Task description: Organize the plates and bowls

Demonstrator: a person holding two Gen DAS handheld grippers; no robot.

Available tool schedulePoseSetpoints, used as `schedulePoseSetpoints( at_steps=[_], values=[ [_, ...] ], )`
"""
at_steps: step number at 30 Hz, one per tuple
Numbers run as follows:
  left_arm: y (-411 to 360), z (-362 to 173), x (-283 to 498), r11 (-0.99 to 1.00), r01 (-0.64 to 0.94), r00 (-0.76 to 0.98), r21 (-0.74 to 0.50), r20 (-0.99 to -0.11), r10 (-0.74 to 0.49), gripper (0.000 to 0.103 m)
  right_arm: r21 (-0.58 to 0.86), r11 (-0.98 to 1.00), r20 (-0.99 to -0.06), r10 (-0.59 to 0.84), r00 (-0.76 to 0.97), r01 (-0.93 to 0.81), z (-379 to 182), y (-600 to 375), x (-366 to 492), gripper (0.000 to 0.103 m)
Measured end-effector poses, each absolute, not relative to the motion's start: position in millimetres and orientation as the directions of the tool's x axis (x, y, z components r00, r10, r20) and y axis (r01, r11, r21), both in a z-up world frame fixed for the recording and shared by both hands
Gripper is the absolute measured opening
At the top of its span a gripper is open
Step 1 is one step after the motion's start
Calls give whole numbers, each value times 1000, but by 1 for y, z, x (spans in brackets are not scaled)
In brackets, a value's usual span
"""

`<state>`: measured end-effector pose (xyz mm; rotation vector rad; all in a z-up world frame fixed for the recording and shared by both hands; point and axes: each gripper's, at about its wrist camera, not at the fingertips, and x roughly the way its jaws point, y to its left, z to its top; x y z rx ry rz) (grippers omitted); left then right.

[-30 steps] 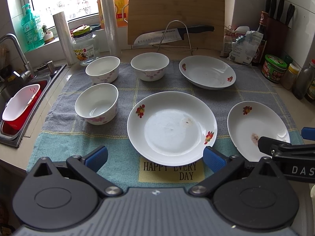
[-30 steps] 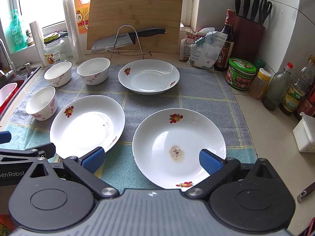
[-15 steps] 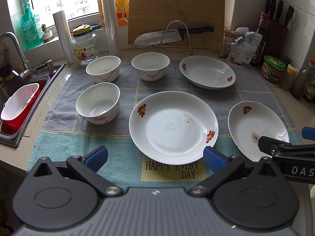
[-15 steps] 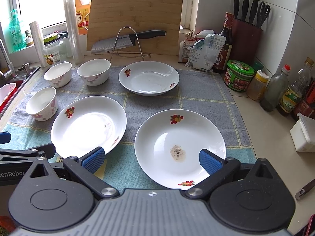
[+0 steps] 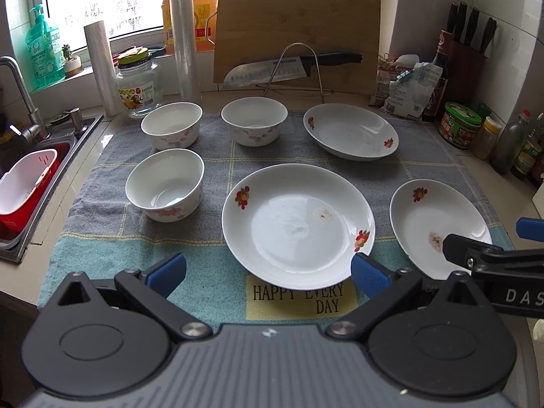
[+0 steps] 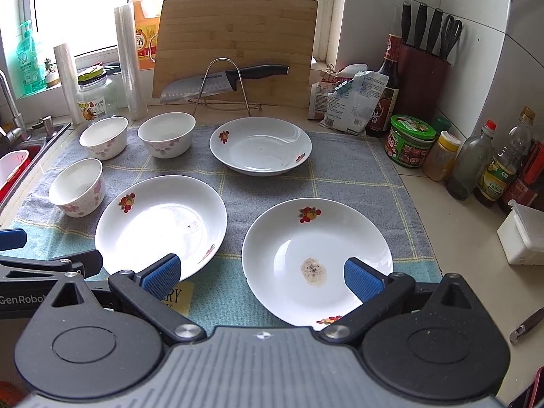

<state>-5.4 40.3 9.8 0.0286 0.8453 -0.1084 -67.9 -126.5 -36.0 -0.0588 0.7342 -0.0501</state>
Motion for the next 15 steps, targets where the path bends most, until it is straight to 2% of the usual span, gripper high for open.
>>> schedulePoseSetpoints(
  at_steps=[15],
  values=[
    [43, 2, 0, 977, 209, 693, -41, -699, -177, 102, -113, 993, -594, -97, 798, 37, -40, -144, -94, 103]
  ],
)
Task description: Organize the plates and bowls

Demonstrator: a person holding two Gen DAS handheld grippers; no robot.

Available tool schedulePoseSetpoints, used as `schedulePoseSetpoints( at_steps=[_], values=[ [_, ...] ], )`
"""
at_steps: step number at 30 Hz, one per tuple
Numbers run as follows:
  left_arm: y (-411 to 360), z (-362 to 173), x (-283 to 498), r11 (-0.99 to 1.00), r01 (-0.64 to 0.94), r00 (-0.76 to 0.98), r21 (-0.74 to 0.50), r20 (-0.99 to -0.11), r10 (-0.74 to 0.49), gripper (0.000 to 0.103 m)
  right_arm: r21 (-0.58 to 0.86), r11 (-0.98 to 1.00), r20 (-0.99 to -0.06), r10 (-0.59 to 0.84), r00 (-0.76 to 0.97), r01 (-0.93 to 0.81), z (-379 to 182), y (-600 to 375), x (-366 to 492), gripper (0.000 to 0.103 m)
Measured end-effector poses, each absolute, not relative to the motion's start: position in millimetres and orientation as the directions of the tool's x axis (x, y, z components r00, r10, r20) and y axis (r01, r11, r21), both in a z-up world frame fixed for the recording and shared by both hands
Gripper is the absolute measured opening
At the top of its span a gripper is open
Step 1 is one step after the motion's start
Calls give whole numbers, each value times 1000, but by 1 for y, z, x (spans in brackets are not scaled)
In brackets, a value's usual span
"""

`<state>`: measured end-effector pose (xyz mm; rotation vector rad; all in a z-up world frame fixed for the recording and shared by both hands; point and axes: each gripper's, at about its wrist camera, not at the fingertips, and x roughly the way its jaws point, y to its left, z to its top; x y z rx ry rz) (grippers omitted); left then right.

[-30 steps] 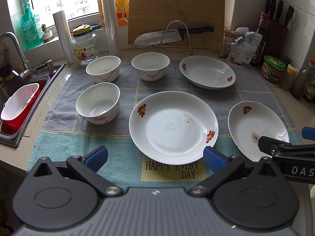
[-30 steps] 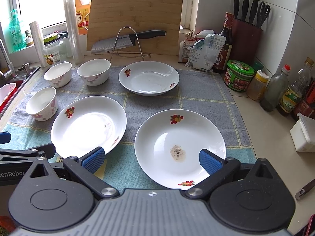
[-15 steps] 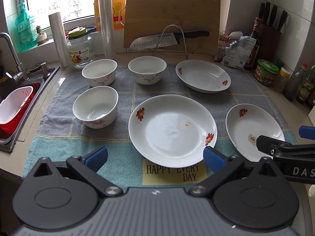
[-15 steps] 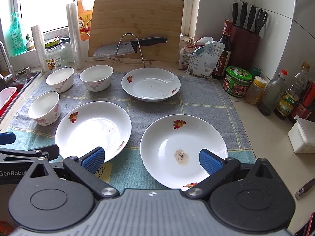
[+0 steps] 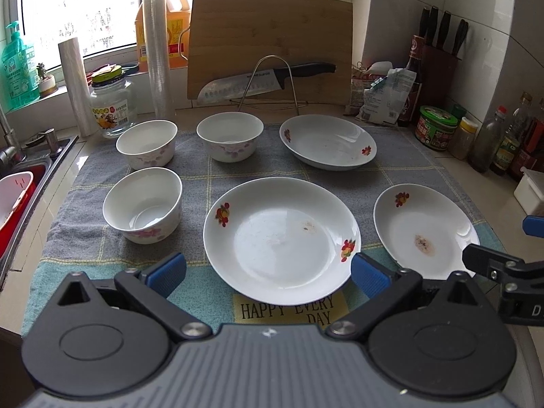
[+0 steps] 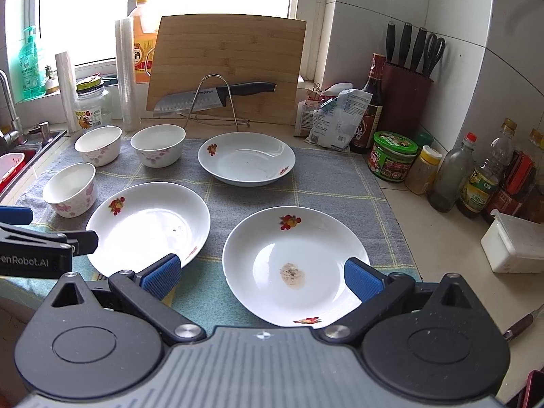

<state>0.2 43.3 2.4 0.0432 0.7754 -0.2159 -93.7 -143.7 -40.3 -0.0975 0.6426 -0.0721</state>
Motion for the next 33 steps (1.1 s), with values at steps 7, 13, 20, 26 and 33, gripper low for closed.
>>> schedulePoseSetpoints(
  at_steps=[7, 13, 20, 26, 33],
  values=[
    [26, -8, 8, 964, 264, 689, -42, -691, -219, 102, -107, 994, -597, -77, 799, 16, -66, -182, -98, 103],
    [6, -17, 14, 936, 348, 648, -51, -708, -280, 102, -99, 995, -632, -42, 774, -26, -100, -208, -93, 103],
    [-18, -19, 21, 918, 397, 631, -25, -719, -292, 102, -51, 997, -663, 14, 748, -64, -136, -230, -79, 103],
    [-37, -18, 32, 905, 426, 616, 1, -733, -289, 102, -49, 990, -665, 66, 744, -132, -153, -240, -64, 103],
    [-63, -20, 45, 895, 445, 605, 20, -743, -285, 102, -67, 974, -650, 123, 750, -218, -164, -250, -50, 103]
  ],
)
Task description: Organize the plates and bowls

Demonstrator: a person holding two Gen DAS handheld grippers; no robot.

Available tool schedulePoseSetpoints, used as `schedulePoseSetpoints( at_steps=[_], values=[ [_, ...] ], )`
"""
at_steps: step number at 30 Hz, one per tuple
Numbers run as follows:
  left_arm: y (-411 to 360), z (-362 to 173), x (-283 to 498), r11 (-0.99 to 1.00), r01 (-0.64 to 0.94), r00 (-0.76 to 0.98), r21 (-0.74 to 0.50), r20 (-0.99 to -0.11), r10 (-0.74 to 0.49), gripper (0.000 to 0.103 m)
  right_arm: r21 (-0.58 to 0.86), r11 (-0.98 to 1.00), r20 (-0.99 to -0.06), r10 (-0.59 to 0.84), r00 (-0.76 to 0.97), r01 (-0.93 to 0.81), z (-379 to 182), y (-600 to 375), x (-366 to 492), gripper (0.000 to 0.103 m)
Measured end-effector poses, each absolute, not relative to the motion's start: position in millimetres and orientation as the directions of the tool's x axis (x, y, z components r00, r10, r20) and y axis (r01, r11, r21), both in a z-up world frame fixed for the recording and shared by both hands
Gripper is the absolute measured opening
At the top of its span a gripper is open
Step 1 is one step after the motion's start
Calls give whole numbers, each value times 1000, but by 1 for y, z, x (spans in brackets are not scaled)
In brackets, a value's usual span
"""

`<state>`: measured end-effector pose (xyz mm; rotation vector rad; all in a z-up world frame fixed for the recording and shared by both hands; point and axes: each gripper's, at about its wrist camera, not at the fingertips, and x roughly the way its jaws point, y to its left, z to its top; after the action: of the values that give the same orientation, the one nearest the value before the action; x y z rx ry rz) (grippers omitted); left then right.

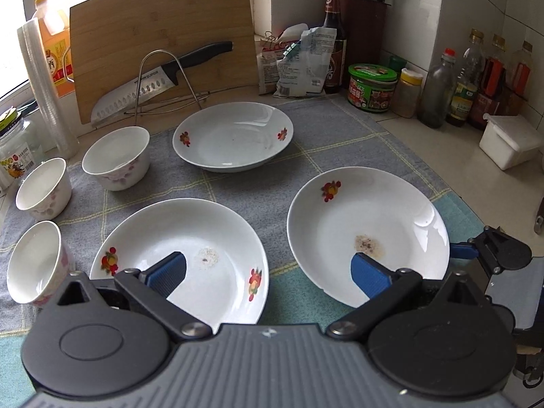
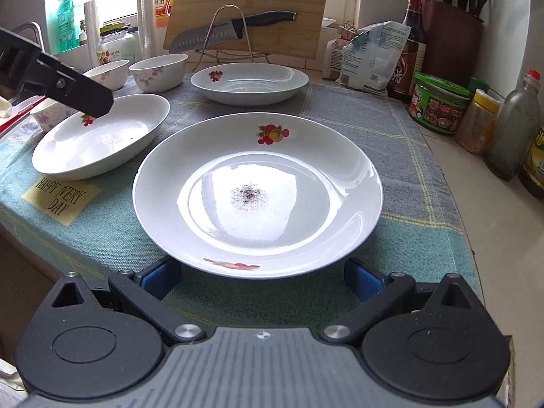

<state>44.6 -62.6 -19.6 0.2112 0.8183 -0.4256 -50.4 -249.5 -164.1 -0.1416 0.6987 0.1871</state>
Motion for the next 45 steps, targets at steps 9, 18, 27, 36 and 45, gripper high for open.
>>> schedulePoseSetpoints(
  at_steps=[9, 18, 27, 36, 45],
  values=[
    [-99, -21, 68, 868, 493, 587, 51, -756, -289, 102, -74, 945, -614, 208, 761, -317, -166, -258, -43, 103],
    [-139, -40, 111, 795, 604, 501, 48, -799, -332, 102, -73, 945, -592, 217, 776, -320, -170, -259, -46, 103],
    [-167, -79, 146, 674, 739, 337, -5, -864, -375, 102, -69, 954, -597, 195, 778, -292, -169, -257, -48, 103],
    [-176, -95, 162, 608, 791, 211, -64, -905, -369, 102, -70, 968, -596, 152, 788, -240, -169, -252, -53, 103],
    [-174, -98, 165, 590, 805, 204, -66, -903, -379, 103, -70, 972, -591, 140, 794, -223, -169, -251, -55, 103]
  ],
)
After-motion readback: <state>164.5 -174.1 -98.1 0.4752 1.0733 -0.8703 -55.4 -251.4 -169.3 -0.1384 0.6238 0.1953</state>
